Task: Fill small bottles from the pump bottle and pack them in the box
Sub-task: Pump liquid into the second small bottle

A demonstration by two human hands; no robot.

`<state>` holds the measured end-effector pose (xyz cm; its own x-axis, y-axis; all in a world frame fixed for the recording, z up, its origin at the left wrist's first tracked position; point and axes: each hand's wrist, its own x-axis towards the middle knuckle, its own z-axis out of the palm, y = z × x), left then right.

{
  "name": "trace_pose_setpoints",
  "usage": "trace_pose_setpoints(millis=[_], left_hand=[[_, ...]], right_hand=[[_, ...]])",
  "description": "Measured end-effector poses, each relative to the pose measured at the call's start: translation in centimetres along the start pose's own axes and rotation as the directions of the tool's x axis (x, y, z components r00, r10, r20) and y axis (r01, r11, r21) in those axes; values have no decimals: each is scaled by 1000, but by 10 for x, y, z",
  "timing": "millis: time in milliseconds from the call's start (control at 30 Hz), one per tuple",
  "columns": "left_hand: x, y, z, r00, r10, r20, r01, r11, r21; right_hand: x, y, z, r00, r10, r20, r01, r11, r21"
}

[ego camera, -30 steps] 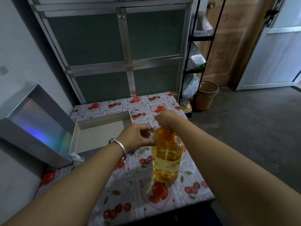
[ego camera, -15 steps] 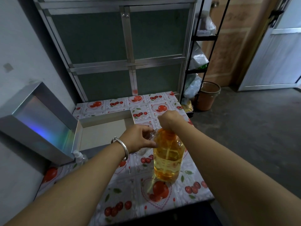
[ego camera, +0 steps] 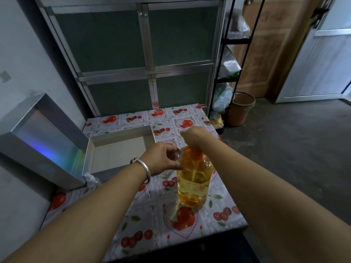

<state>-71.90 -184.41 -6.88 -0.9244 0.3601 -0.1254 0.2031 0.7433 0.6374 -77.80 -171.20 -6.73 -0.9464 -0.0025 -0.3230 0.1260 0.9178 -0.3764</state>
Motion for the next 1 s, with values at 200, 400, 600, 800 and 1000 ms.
trace_pose_setpoints(millis=[200, 400, 600, 800, 1000], left_hand=[[1, -2, -2, 1000, 5, -7, -6, 1000, -12], [0, 0, 0, 1000, 0, 10, 0, 1000, -10], [1, -2, -3, 1000, 0, 3, 0, 1000, -12], [0, -1, -1, 1000, 0, 9, 0, 1000, -14], [1, -2, -1, 1000, 3, 10, -2, 1000, -13]], right_hand=[[-1, -1, -2, 999, -48, -11, 46, 990, -131], [-12, 0, -4, 1000, 19, -9, -18, 991, 133], [-6, -3, -2, 999, -25, -24, 22, 993, -119], [-3, -3, -3, 1000, -4, 30, 5, 999, -34], [9, 1, 2, 999, -45, 2, 45, 985, -169]])
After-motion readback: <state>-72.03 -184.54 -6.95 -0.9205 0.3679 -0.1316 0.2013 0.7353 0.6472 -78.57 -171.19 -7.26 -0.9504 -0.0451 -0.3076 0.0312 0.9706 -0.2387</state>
